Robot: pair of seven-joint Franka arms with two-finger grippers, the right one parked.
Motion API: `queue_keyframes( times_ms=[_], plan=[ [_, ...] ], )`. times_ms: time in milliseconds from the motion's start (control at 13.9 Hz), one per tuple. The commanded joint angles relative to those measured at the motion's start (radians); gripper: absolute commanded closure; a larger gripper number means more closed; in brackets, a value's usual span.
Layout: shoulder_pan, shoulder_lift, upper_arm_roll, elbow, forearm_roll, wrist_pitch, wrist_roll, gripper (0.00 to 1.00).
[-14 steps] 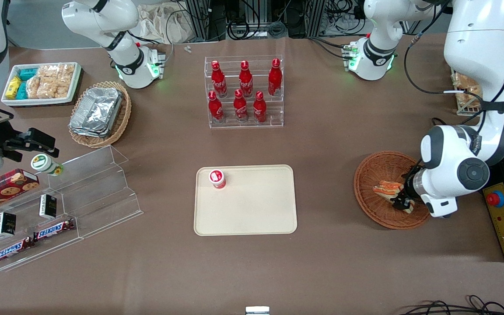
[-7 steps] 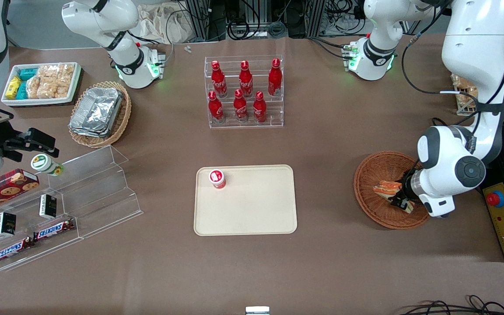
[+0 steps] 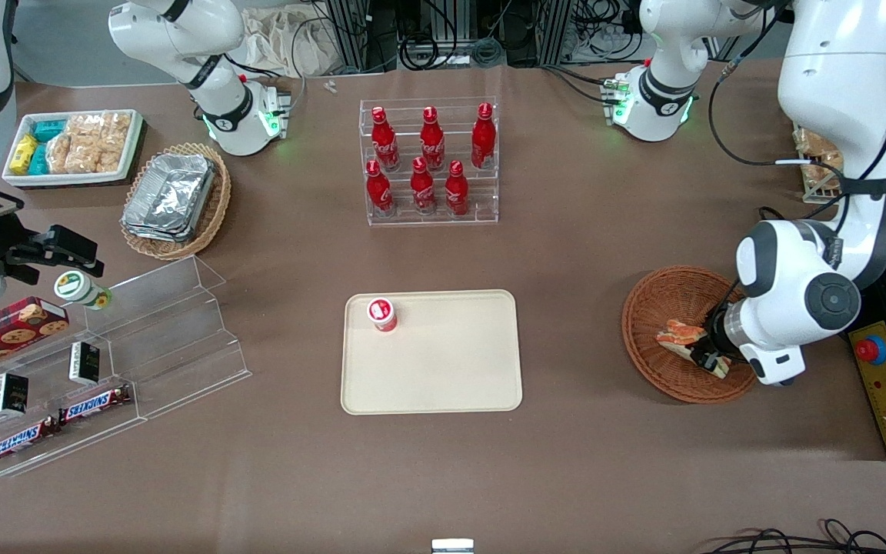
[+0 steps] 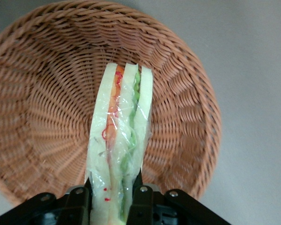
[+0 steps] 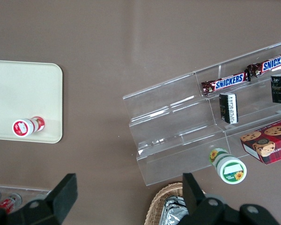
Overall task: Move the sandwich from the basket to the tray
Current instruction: 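Lift the sandwich and carry it with the left gripper to the cream tray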
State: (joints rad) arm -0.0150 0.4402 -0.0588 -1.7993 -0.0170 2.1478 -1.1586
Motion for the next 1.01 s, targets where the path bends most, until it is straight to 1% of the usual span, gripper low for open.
queue_keyframes(
  times_ms=[0, 216, 360, 505, 577, 721, 793, 937],
  plan=[
    [-0.033, -0.078, -0.006, 0.104, 0.009, -0.21, -0.026, 1.0],
    [-0.039, -0.097, -0.061, 0.246, 0.002, -0.406, -0.02, 1.0],
    [-0.039, -0.091, -0.137, 0.322, -0.001, -0.463, -0.013, 1.0],
    [-0.04, -0.084, -0.229, 0.34, 0.006, -0.451, -0.01, 1.0],
    [-0.04, -0.065, -0.28, 0.344, 0.012, -0.439, 0.047, 1.0],
    [-0.043, -0.016, -0.361, 0.347, 0.014, -0.393, 0.288, 1.0],
    [-0.074, 0.02, -0.38, 0.347, 0.014, -0.343, 0.33, 1.0],
    [-0.15, 0.089, -0.378, 0.347, 0.031, -0.237, 0.32, 1.0]
  ],
)
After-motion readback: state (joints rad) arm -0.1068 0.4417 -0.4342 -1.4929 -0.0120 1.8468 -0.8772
